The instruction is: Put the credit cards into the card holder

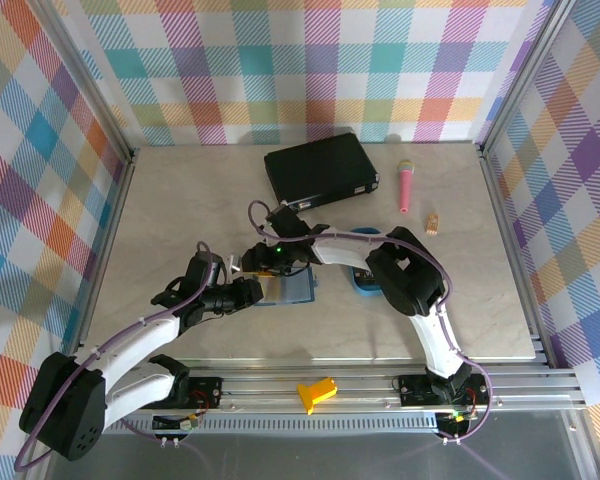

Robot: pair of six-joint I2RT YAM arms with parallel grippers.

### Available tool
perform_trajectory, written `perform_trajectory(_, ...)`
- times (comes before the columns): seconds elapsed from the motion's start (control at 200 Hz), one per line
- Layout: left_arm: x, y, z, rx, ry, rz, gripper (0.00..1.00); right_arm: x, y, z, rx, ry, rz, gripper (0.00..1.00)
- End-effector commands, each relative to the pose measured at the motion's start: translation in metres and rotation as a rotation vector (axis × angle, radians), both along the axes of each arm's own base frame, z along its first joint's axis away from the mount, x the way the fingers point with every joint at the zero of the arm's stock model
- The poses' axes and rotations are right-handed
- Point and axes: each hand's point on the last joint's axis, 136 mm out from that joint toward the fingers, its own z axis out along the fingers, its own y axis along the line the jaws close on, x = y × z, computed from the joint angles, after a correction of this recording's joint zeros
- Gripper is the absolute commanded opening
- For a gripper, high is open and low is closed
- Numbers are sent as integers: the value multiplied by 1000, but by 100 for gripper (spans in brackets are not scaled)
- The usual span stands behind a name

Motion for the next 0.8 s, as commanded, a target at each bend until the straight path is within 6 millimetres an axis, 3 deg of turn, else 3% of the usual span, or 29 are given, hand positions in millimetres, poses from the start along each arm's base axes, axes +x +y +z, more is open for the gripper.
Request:
perform_trajectory(0.0, -3, 7, -4, 21, 0, 5, 27, 8, -4, 78, 139, -243, 32, 50)
perform_trajectory(0.18, 3, 3, 16, 4, -108, -31, 30, 8, -65, 140, 168, -631, 86, 53)
perform_trajectory(0.32, 3, -7, 43, -13, -250, -113, 36, 4, -136, 164, 67, -841, 98, 57)
perform_trajectory(0.44, 1, -15, 66, -38, -381, -129, 41, -8, -190, 164, -80, -927, 175, 59)
perform_trajectory(0.58, -6, -28, 87, -29, -473, -191, 46, -3, -254, 164, -162, -946, 143, 58)
perform_trajectory(0.685, -9, -38, 100, -22, -498, -265, 50, -5, -282, 168, -166, -1048, 135, 59)
perform_trajectory(0.795, -7, -50, 117, -33, -530, -336, 52, -10, -290, 163, -186, -1177, 220, 61)
